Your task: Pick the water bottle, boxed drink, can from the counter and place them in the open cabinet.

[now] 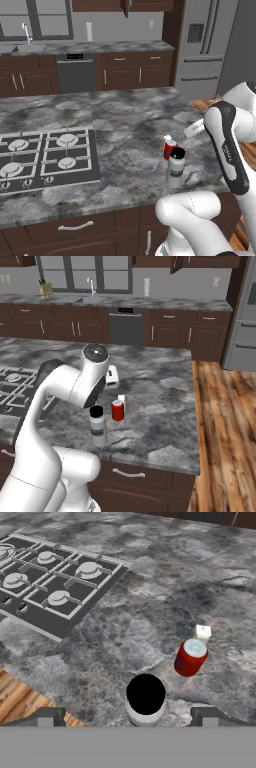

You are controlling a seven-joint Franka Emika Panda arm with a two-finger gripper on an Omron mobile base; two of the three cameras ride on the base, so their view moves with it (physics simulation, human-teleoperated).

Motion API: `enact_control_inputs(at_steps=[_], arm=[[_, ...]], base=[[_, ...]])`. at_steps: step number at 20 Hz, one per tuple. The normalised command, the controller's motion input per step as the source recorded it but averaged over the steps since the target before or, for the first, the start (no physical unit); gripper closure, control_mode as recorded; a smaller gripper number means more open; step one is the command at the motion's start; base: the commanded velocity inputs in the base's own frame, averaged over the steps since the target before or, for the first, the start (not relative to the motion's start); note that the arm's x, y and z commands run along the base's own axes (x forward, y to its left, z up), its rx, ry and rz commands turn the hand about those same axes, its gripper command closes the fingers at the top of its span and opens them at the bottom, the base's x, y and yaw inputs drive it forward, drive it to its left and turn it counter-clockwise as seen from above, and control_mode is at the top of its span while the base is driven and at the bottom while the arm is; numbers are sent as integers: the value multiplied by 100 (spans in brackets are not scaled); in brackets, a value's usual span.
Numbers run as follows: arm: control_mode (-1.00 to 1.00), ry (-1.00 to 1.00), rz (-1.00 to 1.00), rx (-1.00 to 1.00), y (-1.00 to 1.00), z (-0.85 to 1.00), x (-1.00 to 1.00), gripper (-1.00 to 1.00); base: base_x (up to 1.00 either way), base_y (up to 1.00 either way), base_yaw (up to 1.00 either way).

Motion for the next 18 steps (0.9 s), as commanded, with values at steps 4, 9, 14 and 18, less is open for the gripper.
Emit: enact_control_inputs(at_steps=[4, 9, 14, 18], arm=[[-100, -7, 9, 28, -8, -14, -20, -100], [-100, -11, 9, 27, -10, -3, -14, -100], [-100, -11, 10, 18, -13, 0, -5, -100], [-100, -4, 12, 16, -8, 0, -9, -100]], base=[[0, 0, 0], [0, 0, 0], [0, 0, 0], [0, 0, 0]])
